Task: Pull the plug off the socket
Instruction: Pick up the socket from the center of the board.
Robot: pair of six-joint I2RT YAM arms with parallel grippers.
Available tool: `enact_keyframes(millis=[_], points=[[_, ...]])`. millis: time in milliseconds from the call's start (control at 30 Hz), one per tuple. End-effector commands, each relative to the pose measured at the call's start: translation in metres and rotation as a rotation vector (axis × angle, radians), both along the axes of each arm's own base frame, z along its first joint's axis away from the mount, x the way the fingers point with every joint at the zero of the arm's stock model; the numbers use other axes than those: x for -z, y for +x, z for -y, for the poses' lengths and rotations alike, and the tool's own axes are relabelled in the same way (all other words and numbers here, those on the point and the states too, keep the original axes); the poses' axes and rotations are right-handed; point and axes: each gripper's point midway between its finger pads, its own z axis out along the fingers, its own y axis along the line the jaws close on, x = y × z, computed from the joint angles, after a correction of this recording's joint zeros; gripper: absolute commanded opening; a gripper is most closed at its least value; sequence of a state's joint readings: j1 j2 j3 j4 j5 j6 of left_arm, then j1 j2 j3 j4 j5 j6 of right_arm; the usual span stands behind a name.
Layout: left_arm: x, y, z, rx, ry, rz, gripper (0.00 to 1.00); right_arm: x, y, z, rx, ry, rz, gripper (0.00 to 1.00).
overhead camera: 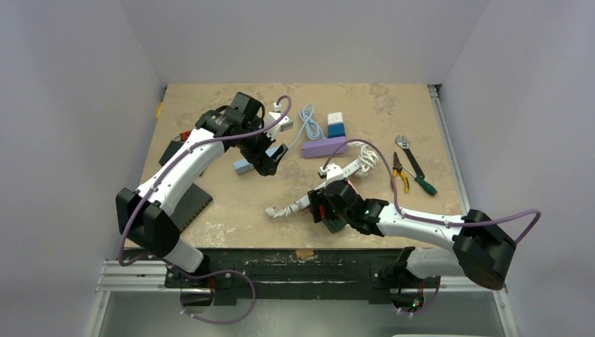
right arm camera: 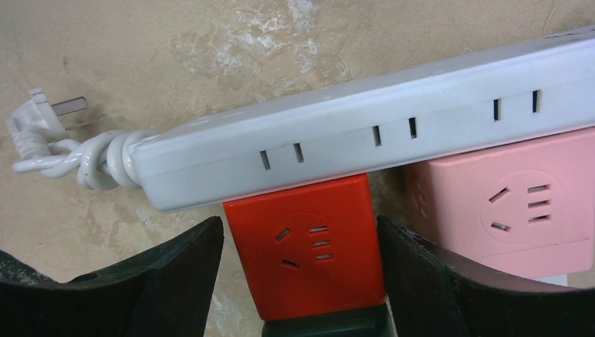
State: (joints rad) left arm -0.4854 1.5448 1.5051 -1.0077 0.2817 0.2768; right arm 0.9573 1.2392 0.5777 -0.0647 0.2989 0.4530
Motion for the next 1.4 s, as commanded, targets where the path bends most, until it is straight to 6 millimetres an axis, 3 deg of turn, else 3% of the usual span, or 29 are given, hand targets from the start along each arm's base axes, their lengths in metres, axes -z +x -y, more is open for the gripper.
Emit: enact_keyframes(millis=[0,200,267,333,367,500,767,1133,1367], points=[[0.003,-0.005,0.006,-0.017,0.006,0.006,1.0,0.003,0.002,-0.01,-0.009,0.049,0.004,0.74],[0.028,-0.033,0.036,0.063,0.0,-0.035,0.92,0.012,0.003,-0.015,-0.022,0.045,-0.005,0.44],[0.036,-0.039,0.046,0.091,0.01,-0.025,0.92,0.001,0.006,-0.022,-0.036,0.064,0.008,0.29],[0.041,-0.04,0.055,0.116,0.009,0.01,0.93,-0.018,0.011,-0.028,-0.049,0.075,0.033,0.05],[0.042,-0.039,0.058,0.124,0.001,0.03,0.93,-0.027,0.014,-0.03,-0.052,0.073,0.046,0.0],[0.043,-0.035,0.069,0.162,-0.06,0.097,0.96,-0.056,0.018,-0.038,-0.079,0.094,0.066,0.0],[0.048,-0.04,0.085,0.218,-0.168,0.113,0.97,-0.086,0.02,-0.052,-0.108,0.185,0.042,0.0],[0.047,-0.071,0.094,0.344,-0.257,0.021,1.0,-0.112,0.039,-0.063,-0.129,0.255,0.045,0.0],[0.041,-0.088,0.096,0.418,-0.298,0.0,1.0,-0.117,0.049,-0.071,-0.133,0.279,0.03,0.0]])
